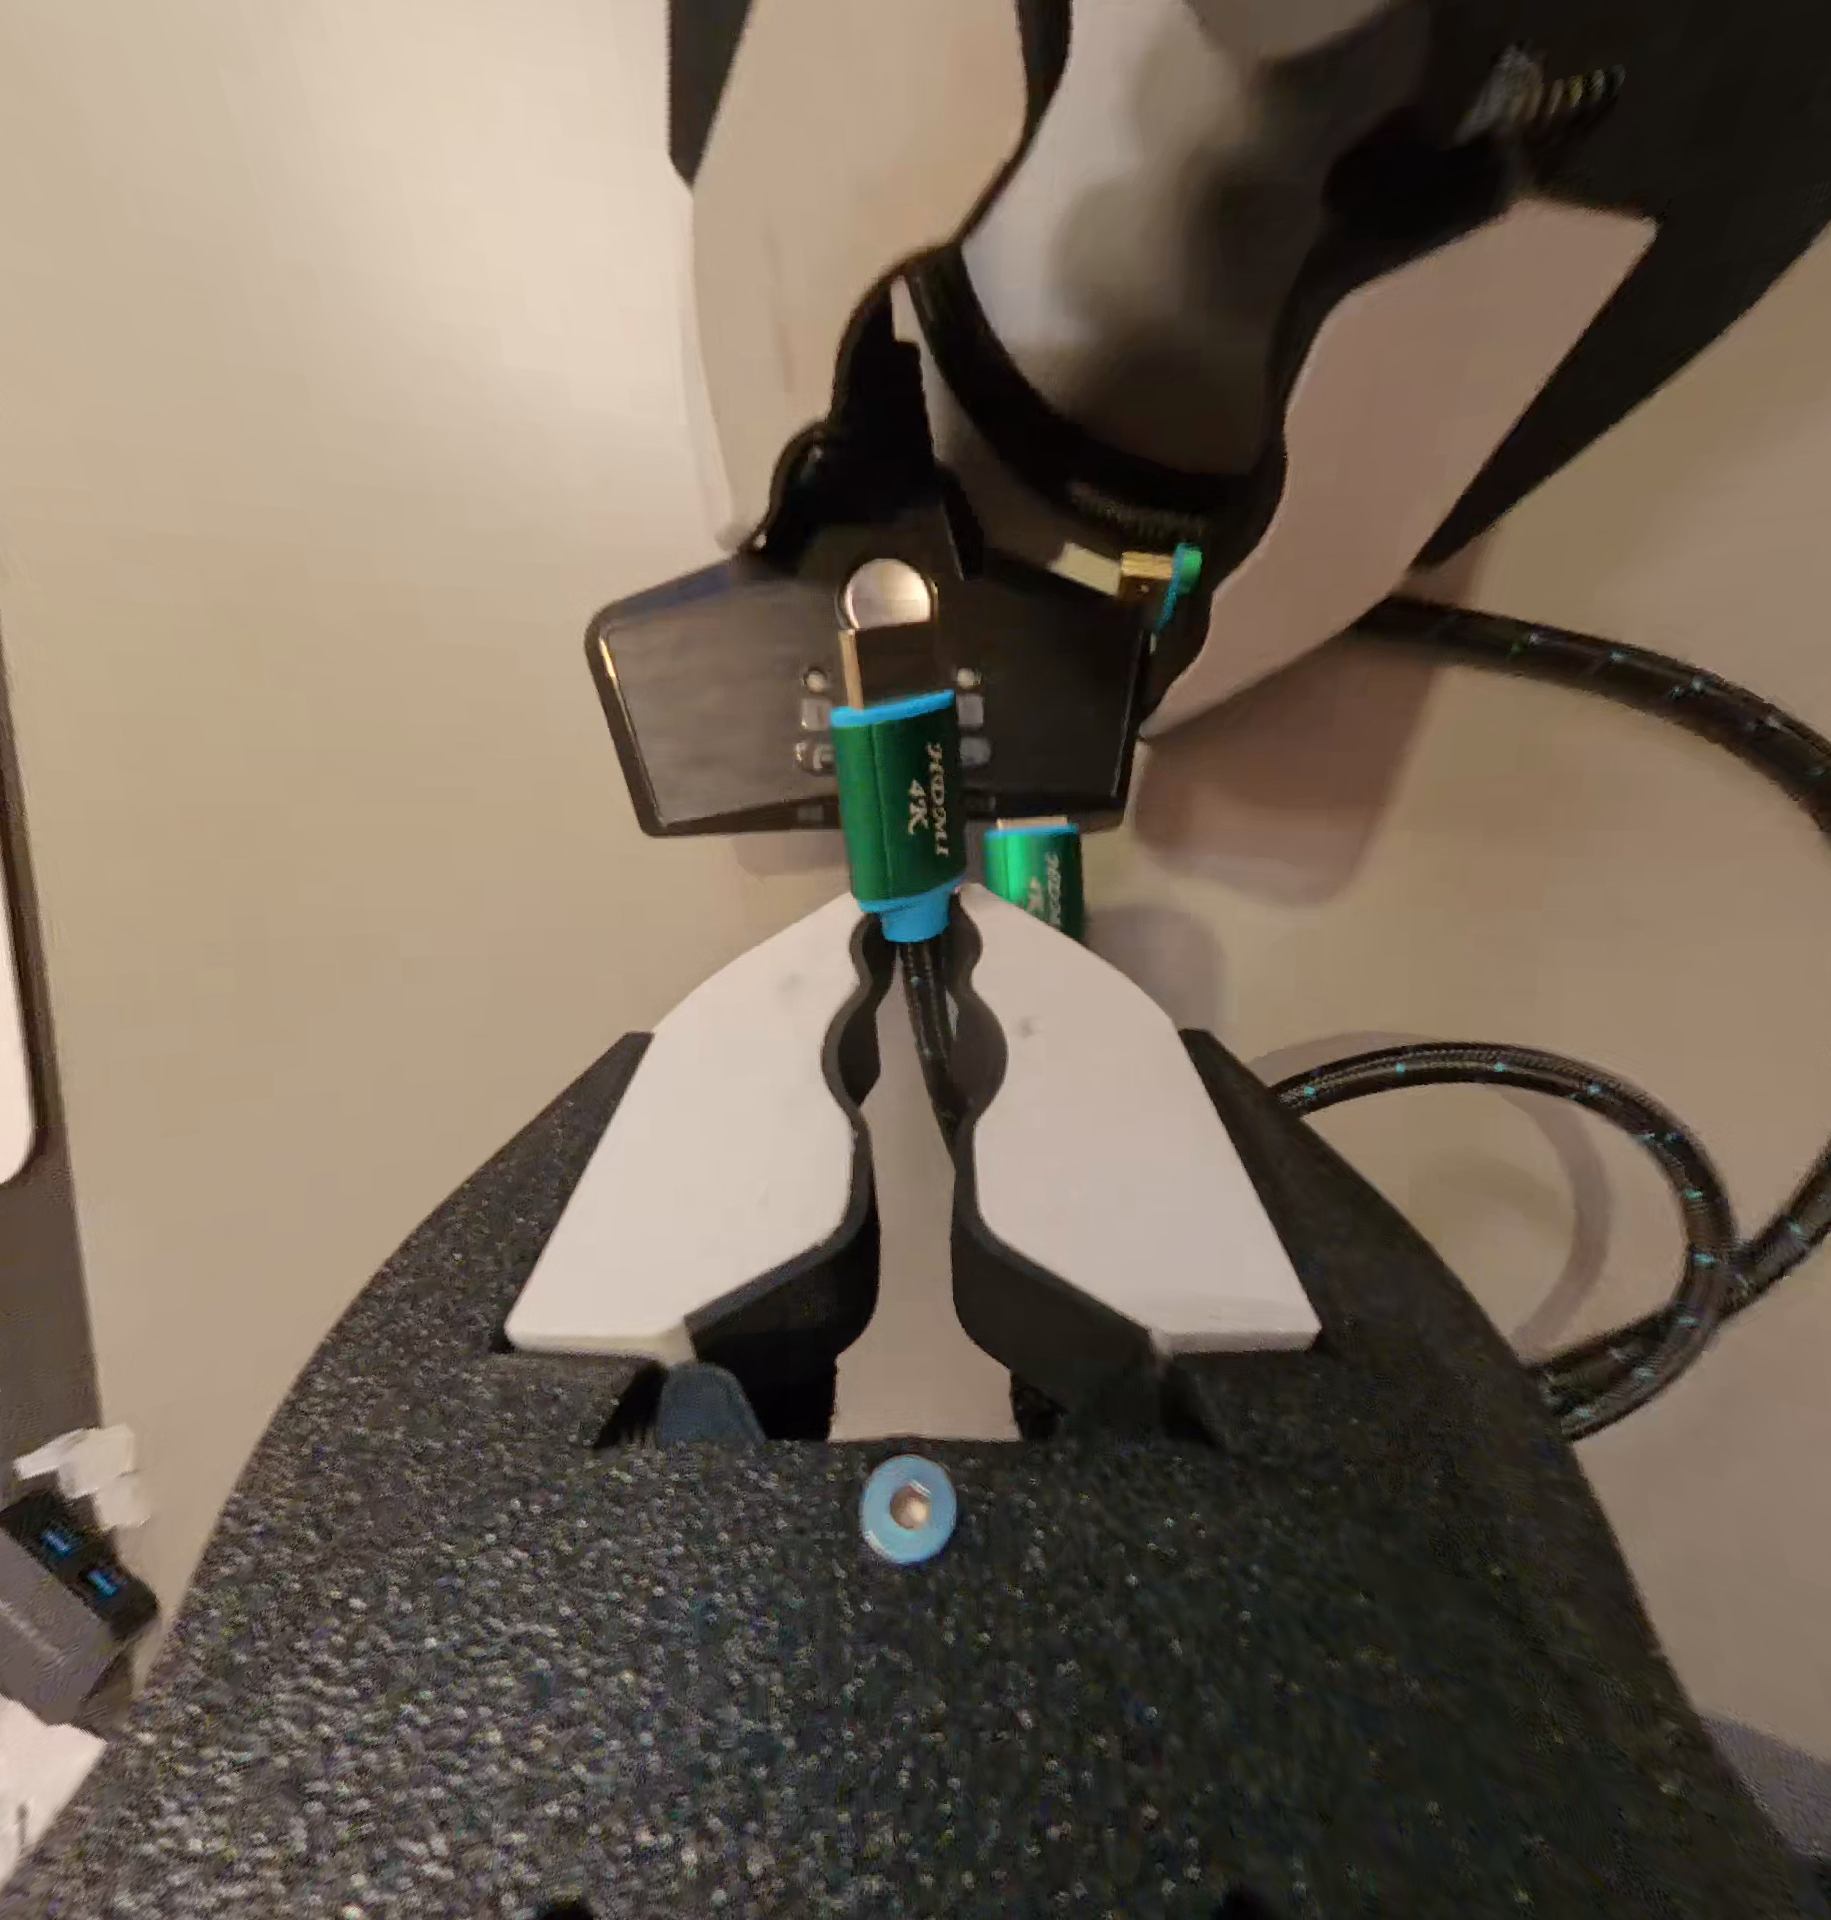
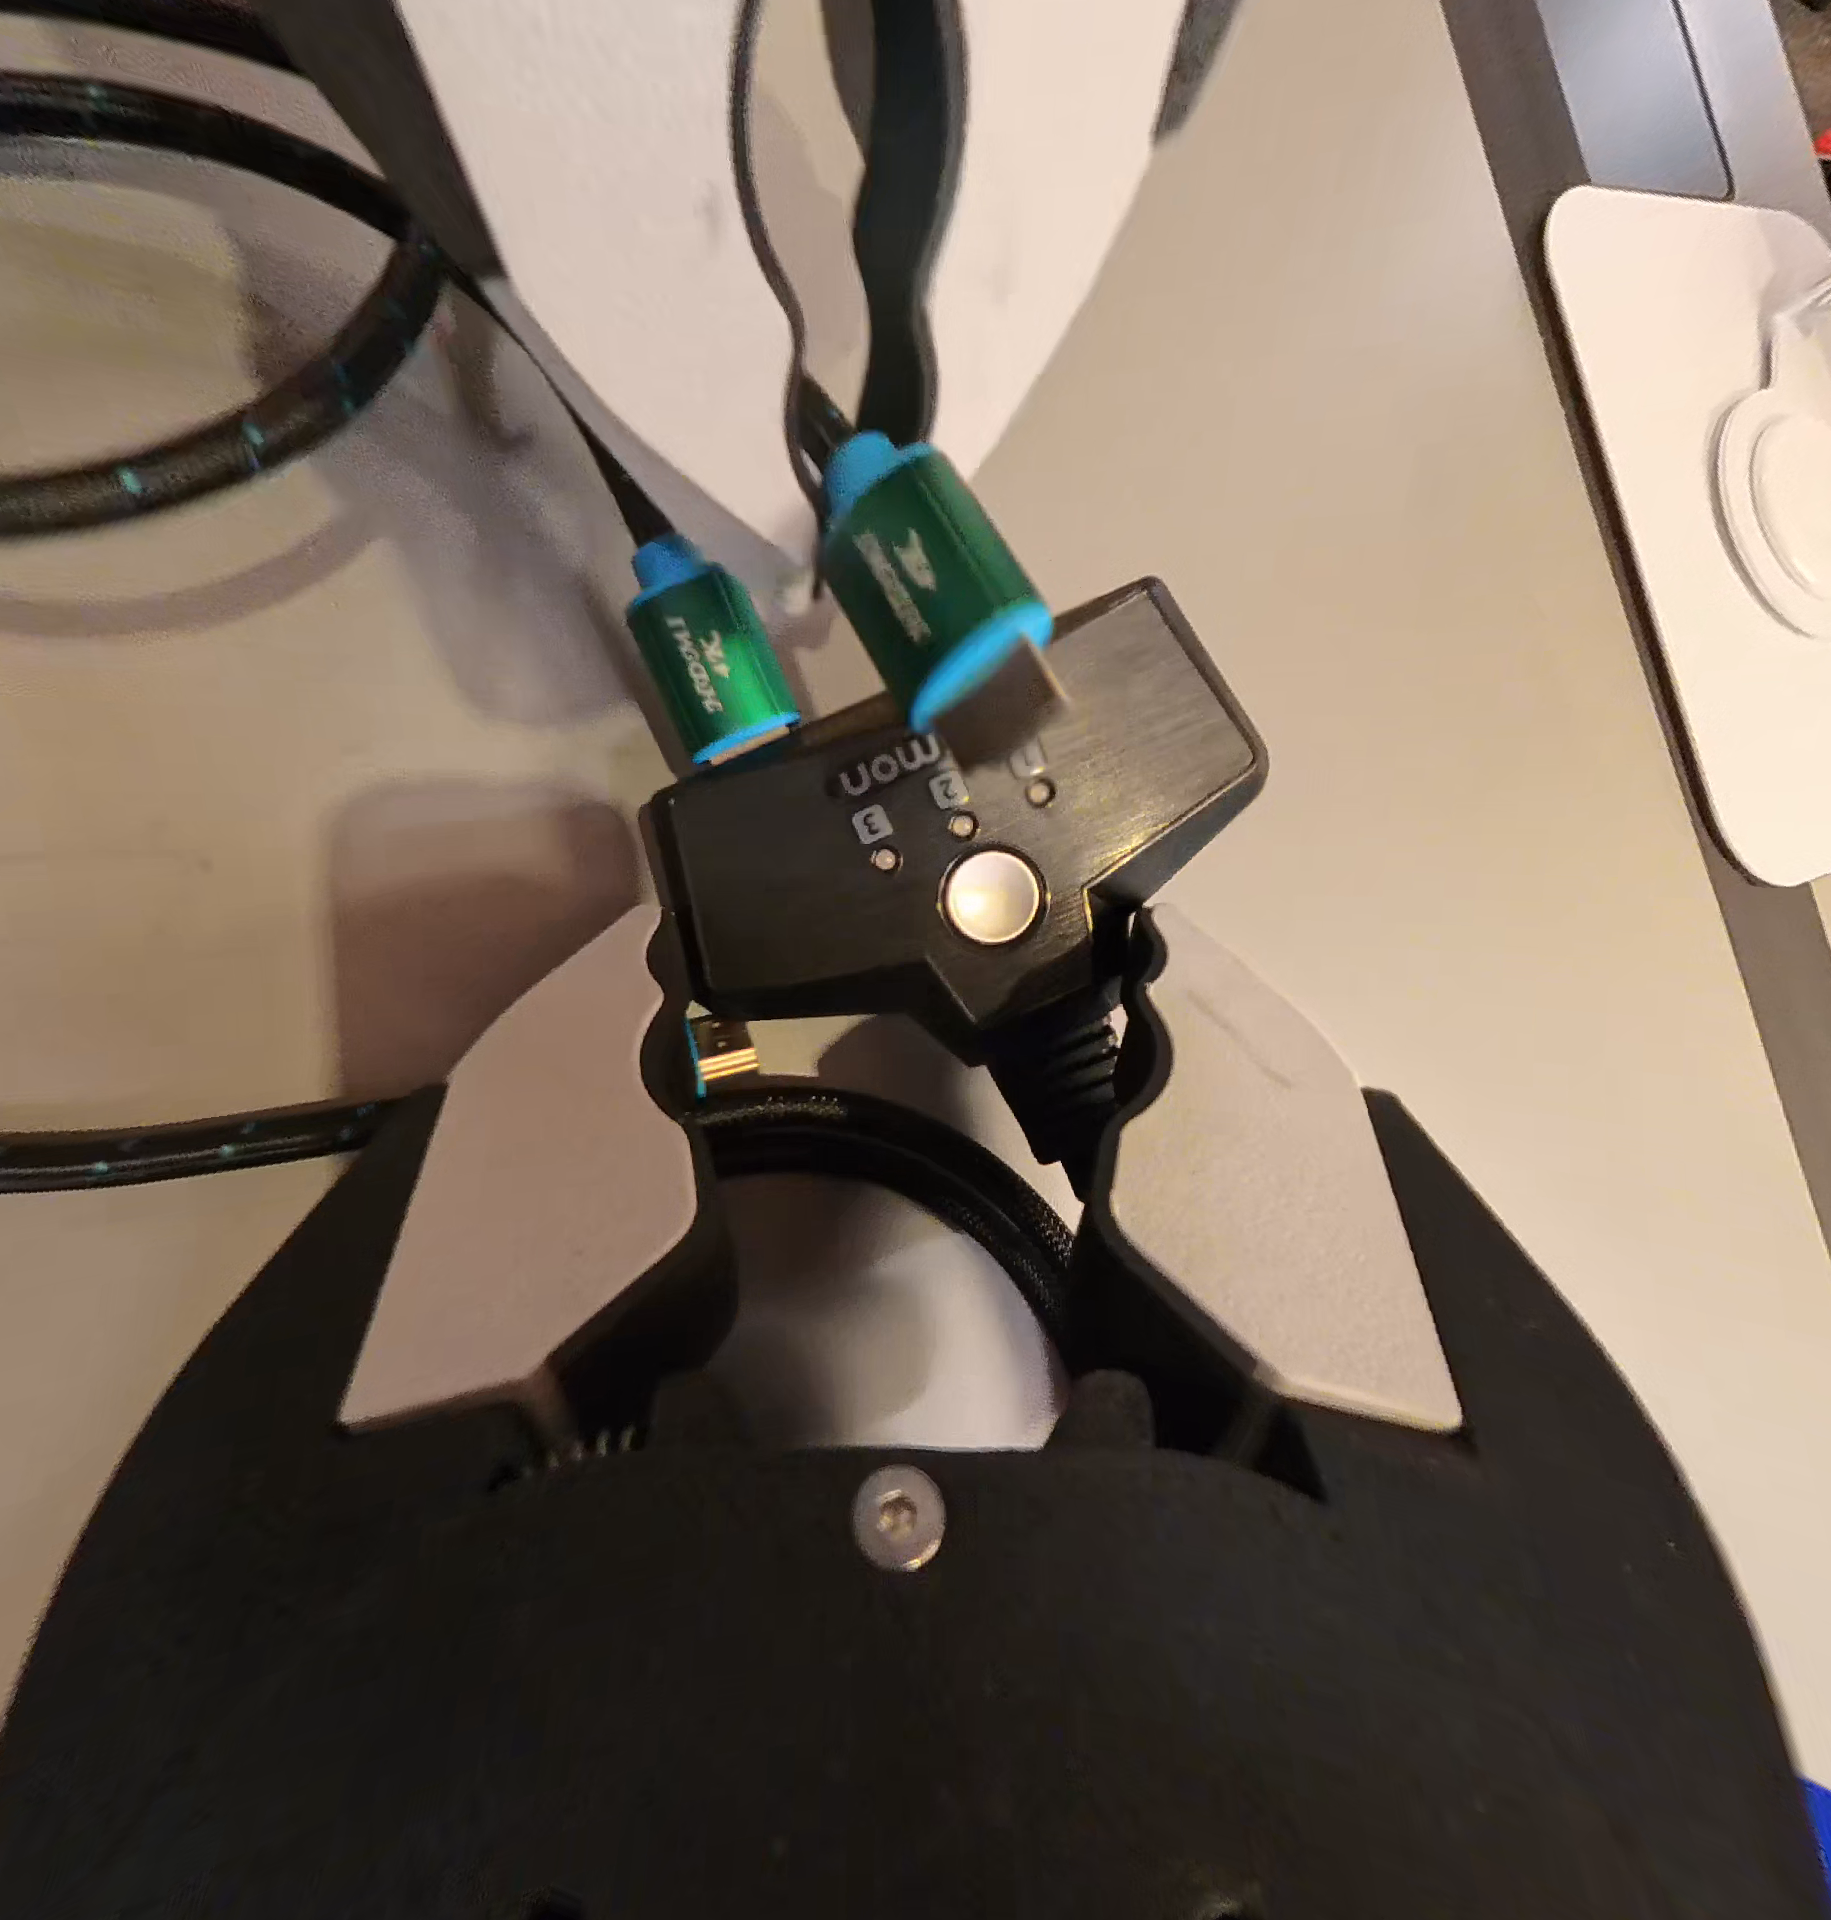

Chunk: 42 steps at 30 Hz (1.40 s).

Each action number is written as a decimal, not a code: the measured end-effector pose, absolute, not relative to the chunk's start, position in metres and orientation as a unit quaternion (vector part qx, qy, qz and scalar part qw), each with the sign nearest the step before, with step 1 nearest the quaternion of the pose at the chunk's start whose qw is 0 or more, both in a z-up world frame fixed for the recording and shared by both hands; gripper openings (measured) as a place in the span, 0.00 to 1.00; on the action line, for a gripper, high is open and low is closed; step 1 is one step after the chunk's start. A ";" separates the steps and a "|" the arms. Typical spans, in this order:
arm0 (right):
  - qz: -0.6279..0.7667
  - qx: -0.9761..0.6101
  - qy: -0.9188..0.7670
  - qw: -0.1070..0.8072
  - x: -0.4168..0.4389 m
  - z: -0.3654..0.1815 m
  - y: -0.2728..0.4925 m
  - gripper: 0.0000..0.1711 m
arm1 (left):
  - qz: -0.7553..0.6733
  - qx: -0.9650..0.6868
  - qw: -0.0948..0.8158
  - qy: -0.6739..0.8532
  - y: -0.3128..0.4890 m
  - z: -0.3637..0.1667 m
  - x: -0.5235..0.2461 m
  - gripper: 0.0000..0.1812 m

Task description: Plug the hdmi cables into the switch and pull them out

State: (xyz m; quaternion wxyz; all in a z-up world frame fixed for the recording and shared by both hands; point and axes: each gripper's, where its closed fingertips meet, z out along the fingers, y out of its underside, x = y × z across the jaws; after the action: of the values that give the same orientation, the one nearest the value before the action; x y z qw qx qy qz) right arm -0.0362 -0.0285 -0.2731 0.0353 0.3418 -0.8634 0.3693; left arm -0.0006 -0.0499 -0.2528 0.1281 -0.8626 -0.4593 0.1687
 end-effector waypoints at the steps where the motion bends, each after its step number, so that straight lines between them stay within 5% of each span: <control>1: 0.370 0.341 -0.864 0.034 -0.037 -0.273 -0.028 0.47 | 0.162 -0.862 0.129 -0.463 -0.051 -0.253 0.003 0.05; 8: 0.379 0.344 -0.858 0.036 -0.041 -0.273 -0.029 0.47 | 0.153 -0.864 0.016 -0.480 -0.088 -0.268 0.022 0.05; 17: 0.383 0.346 -0.856 0.024 -0.036 -0.272 -0.029 0.47 | 0.119 -0.879 -0.023 -0.461 -0.079 -0.288 0.025 0.05; 42: 0.402 0.373 -0.828 0.117 -0.035 -0.263 -0.037 0.46 | 0.022 -0.815 0.145 -0.561 -0.064 -0.269 0.032 0.05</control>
State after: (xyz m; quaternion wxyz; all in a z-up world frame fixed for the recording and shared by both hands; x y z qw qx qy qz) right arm -0.0352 -0.0372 -0.2634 0.1170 0.3734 -0.8279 0.4017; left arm 0.0317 -0.0643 -0.2692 0.1446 -0.8148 -0.5610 0.0218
